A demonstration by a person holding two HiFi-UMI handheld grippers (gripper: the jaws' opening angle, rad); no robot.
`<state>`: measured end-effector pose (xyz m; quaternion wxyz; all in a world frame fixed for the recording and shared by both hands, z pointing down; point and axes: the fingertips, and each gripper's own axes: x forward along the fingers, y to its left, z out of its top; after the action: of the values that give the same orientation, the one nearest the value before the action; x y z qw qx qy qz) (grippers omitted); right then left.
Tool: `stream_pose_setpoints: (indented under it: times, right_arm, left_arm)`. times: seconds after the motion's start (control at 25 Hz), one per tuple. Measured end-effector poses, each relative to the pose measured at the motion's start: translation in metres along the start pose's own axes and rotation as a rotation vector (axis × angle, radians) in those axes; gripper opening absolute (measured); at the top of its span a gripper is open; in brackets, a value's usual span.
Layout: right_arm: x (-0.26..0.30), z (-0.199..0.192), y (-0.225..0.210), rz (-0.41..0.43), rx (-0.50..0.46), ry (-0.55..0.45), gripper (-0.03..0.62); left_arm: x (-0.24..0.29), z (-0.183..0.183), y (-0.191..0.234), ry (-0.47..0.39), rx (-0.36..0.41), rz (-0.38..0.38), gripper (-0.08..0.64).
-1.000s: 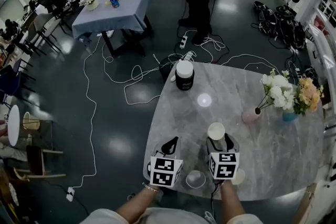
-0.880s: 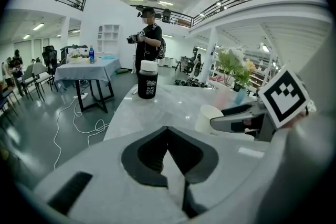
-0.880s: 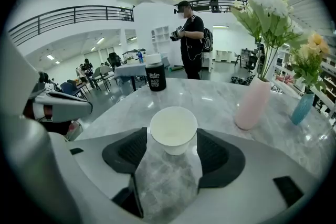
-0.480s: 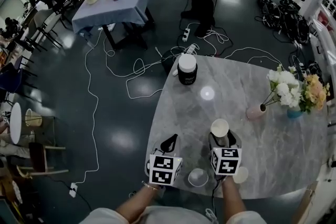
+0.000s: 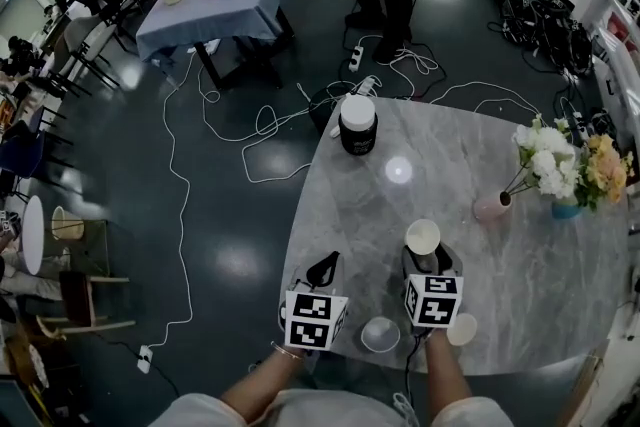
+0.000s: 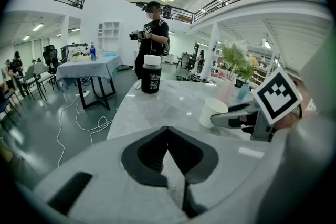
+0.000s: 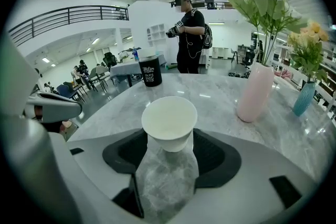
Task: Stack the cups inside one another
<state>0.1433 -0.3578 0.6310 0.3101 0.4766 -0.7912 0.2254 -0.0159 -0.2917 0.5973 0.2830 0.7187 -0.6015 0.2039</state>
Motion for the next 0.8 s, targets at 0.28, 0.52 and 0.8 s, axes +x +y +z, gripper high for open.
stream_pose_setpoints:
  times: [0.28,0.52,0.8]
  right_arm:
    - [0.0018,0.0002,-0.0022,-0.011,0.002,-0.015,0.247]
    - [0.0003,0.0005,-0.0049,-0.009,0.023,-0.025,0.246]
    - [-0.0034,0.0001,-0.0073,-0.020,0.020,-0.036,0.245]
  left_arm:
    - [0.0002,-0.0017,0.0007,0.008,0.005,-0.002,-0.005]
    - [0.0003,-0.0040,0.0001,0.011,0.005,0.002,-0.005]
    - [0.0011,-0.0050,-0.0022,0.004,0.003,-0.002,-0.006]
